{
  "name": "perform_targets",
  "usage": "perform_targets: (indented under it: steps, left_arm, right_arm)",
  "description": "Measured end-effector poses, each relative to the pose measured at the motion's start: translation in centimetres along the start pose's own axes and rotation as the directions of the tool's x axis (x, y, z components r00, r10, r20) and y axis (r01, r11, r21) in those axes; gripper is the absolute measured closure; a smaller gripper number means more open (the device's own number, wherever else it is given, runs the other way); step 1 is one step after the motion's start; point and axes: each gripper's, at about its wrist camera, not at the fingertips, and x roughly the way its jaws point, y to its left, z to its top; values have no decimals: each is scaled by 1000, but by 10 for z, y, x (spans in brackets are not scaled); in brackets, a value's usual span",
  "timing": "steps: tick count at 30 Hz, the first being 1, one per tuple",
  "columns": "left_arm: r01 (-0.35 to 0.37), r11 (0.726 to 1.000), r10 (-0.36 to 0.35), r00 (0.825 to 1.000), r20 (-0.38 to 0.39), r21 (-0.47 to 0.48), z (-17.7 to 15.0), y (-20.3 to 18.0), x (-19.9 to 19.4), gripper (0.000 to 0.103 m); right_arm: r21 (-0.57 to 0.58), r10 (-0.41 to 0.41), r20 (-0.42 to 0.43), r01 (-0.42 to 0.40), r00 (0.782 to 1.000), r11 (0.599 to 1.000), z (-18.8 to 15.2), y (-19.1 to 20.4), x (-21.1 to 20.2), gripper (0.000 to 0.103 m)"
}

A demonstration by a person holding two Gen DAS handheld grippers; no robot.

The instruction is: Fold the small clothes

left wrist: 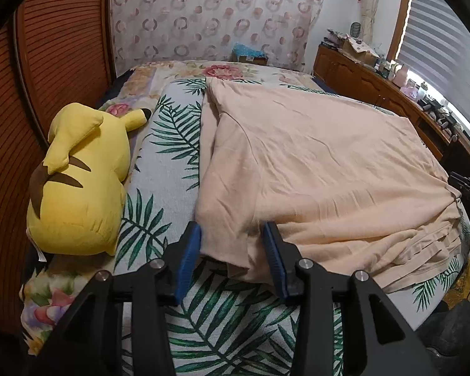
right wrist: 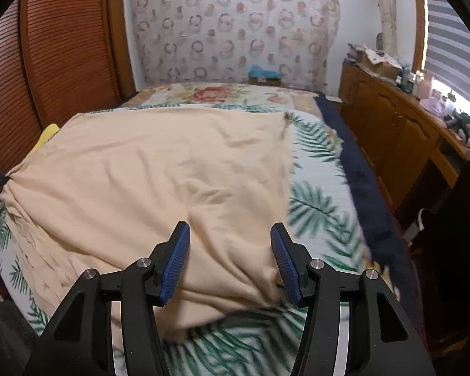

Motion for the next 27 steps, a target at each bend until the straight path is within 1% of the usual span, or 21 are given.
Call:
perform_targets:
  steps: [8,14,16,24,27]
  left_arm:
    - [-2,1000,2,1000,-15,-3,-3,-1,6,63]
    - [2,1000,-3,1000,-30,-14,-6,2,11,63]
    - [3,1000,-4,999,-33,-17,-7,3,12,62]
    - [0,1000,-1,999,-32,-25,-9,2,15,61]
    - [29,999,-30,999,-27,-44,-9,2,14,61]
  right_arm:
    - [-34,85,-10,-85,996,996,10,41,22,48]
    - [-68,109,-34,-111,994,992,6,63,31,48]
    - [-78,104,-45,-107,994,991,4,65,34,48]
    - [-56,107,-48,-110,993,992,2,60,35,48]
    - [-64,101,-53,-104,993,993,3,61,36,48]
